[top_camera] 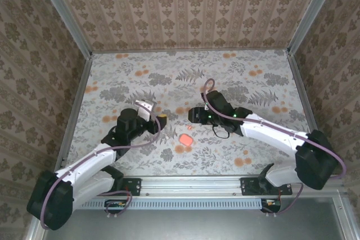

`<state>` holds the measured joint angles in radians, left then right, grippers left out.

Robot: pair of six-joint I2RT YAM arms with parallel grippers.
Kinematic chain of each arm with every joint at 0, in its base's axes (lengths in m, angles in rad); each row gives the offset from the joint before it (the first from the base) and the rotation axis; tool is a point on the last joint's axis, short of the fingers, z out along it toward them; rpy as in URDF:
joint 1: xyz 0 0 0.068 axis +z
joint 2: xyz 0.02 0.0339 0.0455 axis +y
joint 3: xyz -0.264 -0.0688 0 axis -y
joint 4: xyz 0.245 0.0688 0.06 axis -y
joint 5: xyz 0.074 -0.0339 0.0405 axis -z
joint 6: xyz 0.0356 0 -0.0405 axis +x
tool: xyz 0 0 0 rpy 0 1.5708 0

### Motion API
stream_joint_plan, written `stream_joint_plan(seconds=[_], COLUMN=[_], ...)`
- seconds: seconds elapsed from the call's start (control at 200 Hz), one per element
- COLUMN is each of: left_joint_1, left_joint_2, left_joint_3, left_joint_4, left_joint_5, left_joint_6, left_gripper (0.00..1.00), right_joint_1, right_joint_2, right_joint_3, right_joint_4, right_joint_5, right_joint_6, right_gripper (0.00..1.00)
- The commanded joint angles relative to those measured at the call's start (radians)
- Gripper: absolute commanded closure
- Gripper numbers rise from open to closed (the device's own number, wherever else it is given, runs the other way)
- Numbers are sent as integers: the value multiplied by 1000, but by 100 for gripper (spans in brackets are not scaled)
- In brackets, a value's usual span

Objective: Insert the wireless bluetooth earbuds into the charging case

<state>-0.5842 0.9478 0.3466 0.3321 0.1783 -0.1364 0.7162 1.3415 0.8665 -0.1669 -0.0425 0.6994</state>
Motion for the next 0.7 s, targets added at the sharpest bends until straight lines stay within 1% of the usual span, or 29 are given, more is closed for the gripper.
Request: stream_joint_plan(seconds=[0.0, 0.175, 0.275, 0.535, 0.695], left_joint_1=[-43, -108, -137, -198, -227], left_joint_2=[25, 86, 115, 194, 237], left_joint_3=[-22, -79, -83, -75, -77], left_joint_4=[229, 446, 513, 651, 741], left_joint_5=[87, 147, 162, 125, 56], left_joint_6=[137, 228, 248, 254, 216], left_gripper=[35, 36, 37, 39, 42], right_joint_1=[-12, -14, -14, -11, -8], right_joint_2=[-46, -77, -93, -98, -87], right_joint_3=[-46, -87, -130, -185, -205], right_joint_4=[261, 419, 522, 640, 692], right_joint_5=[-79, -167, -196, -252, -282], right_joint_6=[-14, 20, 53, 119, 153], right_gripper=[42, 42, 42, 42, 42])
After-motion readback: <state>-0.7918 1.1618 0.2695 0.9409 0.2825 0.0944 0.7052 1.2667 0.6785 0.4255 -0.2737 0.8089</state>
